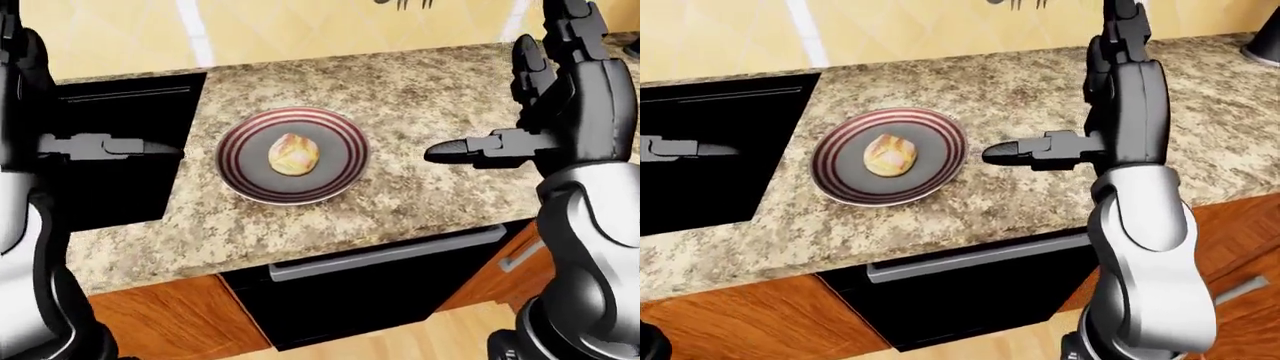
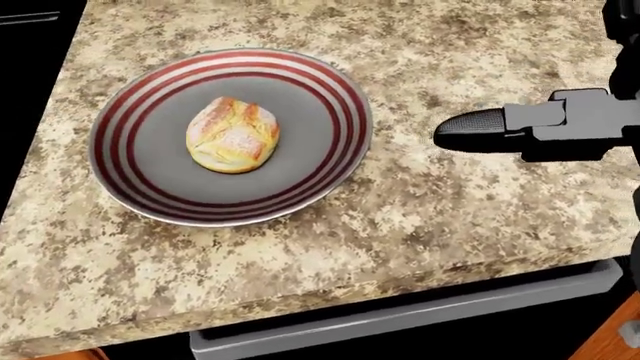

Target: Place the pastries on the plates.

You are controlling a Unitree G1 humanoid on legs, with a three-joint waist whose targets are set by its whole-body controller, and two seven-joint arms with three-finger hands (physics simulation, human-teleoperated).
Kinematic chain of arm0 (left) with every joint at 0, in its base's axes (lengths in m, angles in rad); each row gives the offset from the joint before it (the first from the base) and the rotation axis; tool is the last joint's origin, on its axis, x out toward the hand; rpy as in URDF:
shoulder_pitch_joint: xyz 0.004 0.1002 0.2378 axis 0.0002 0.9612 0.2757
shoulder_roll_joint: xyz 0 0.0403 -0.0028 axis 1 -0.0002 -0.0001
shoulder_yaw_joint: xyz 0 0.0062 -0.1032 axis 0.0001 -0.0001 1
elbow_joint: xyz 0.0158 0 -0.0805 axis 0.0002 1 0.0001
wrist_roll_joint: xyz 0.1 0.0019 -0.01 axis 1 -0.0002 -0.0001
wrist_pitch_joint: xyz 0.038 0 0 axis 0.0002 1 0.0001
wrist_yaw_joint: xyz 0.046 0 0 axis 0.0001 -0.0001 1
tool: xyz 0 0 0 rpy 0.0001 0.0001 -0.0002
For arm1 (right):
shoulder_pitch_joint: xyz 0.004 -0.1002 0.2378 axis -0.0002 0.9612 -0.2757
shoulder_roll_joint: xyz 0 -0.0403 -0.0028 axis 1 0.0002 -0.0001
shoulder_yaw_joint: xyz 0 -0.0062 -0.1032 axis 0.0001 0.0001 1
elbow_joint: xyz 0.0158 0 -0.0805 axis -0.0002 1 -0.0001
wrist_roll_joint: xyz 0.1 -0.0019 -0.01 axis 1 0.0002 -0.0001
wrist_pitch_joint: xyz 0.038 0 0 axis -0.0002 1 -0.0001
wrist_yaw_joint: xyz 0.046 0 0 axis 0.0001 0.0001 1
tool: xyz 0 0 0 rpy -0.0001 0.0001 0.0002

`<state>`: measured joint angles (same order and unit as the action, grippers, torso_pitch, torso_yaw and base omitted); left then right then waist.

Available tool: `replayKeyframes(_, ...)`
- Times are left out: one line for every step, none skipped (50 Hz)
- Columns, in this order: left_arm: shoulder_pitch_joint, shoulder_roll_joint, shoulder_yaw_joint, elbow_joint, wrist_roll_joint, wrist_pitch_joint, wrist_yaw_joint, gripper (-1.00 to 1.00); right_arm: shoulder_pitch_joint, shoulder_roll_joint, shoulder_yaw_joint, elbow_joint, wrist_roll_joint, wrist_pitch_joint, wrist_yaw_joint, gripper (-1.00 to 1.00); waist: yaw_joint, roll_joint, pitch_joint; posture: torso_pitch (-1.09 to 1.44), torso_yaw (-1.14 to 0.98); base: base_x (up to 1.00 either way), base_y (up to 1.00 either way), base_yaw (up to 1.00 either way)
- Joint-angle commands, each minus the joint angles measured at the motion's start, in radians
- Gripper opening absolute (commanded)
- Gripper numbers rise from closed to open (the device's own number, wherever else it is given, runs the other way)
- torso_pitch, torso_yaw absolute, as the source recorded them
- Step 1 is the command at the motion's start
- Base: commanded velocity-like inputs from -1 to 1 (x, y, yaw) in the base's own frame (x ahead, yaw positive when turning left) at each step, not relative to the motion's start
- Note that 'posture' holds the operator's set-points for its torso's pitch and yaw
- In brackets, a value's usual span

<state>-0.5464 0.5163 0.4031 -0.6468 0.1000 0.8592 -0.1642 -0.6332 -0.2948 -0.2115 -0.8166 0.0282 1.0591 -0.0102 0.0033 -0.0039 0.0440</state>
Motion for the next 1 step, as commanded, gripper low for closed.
replayKeyframes(-0.011,0.019,0.021,-0.036,-0.009,-0.019,0.008,1.00,-0.025,-0.013,-0.007,-0.023,-0.003,-0.033,-0.003,1.00,0.001,0.002,-0.023,0.00,0.00,0.00,0.00,0.00)
